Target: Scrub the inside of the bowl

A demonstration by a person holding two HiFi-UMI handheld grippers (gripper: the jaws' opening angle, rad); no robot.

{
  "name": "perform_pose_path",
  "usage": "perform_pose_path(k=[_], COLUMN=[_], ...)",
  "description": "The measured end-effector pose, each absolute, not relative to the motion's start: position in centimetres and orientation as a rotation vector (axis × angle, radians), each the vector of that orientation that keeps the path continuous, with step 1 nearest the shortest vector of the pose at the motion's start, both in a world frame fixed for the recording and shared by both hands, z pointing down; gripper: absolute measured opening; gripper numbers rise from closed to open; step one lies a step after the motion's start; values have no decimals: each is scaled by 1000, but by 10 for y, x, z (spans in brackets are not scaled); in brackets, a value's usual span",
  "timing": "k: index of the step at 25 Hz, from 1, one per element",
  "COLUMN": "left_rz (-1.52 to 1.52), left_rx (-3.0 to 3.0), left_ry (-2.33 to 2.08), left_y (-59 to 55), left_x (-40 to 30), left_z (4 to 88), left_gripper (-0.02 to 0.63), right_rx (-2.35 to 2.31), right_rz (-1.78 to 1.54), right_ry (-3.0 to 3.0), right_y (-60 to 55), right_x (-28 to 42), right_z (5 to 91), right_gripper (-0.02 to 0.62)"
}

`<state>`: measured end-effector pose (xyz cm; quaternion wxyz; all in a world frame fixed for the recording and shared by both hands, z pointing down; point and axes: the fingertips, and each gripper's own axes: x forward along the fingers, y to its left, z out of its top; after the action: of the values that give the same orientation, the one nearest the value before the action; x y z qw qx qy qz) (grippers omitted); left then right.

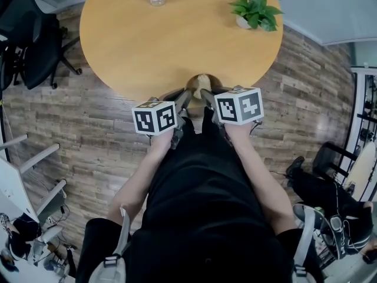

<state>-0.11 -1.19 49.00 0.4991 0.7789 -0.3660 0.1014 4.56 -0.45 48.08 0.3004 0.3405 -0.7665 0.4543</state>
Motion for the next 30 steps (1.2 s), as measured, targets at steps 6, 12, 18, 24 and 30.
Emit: perform_pose_path(k=[6,12,18,24,30], left_rz=[274,317,302,293,283], left_rx=[1941,1956,1936,1924,1908], left_ry=[-830,-822,-831,-836,-831], left_y=[-6,-3,-6,-13,-17], left_x=[13,16,12,10,8], left_z=[483,487,492,491,491], left_gripper=[34,37,37,37,32], right_rx=[802,567,449,421,383], right_rz=[1079,744,441,16,-292], right_ry=[-1979,-1918,-1825,-1761,-1747], right_y=[4,20,21,4,-8], right_x=[44,46,55,63,57], right_z=[492,503,505,498,482], right_gripper=[37,37,37,37,37])
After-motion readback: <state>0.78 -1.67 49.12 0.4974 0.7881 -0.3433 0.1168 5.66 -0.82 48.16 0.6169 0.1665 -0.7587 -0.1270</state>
